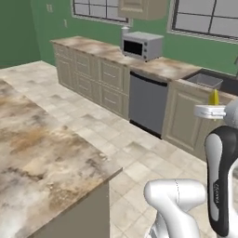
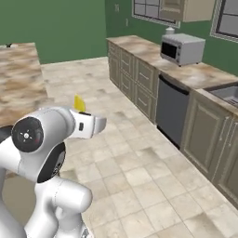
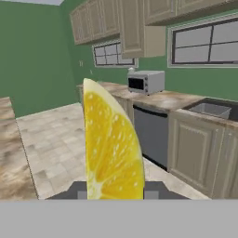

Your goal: Take the lemon wedge from the fridge and place it on the plate with fish on the dining counter.

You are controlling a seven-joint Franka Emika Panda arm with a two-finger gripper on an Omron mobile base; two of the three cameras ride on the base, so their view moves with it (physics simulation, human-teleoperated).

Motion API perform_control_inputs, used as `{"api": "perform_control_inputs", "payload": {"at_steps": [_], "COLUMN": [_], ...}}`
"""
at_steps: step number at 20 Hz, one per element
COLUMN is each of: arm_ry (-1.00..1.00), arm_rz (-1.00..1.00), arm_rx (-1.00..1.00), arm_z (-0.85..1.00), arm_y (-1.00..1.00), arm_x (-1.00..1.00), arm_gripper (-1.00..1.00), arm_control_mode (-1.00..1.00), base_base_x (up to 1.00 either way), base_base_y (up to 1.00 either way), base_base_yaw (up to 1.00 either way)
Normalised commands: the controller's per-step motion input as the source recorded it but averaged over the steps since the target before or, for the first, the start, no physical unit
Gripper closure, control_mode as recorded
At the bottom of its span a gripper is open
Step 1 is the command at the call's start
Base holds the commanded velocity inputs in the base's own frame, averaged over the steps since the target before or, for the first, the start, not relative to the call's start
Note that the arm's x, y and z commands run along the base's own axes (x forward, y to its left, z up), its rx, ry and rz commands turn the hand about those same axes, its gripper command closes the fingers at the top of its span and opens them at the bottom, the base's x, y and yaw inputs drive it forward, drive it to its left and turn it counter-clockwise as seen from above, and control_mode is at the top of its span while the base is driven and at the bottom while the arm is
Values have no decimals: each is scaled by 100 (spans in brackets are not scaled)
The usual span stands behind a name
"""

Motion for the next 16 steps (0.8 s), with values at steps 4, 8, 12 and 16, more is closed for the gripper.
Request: {"api": "perform_control_inputs", "payload": {"at_steps": [4, 8, 12, 16], "arm_ry": [0, 0, 0, 0], "arm_rz": [0, 0, 0, 0], "arm_rx": [0, 0, 0, 0], "arm_z": [0, 0, 0, 0], "arm_y": [0, 0, 0, 0], "arm_x": [0, 0, 0, 0], "arm_gripper": [100, 100, 100, 100], "arm_control_mode": [100, 100, 100, 100], "base_base_x": [91, 100, 100, 100], "base_base_y": [-100, -40, -4, -18], "base_base_yaw": [10, 35, 42, 30]}}
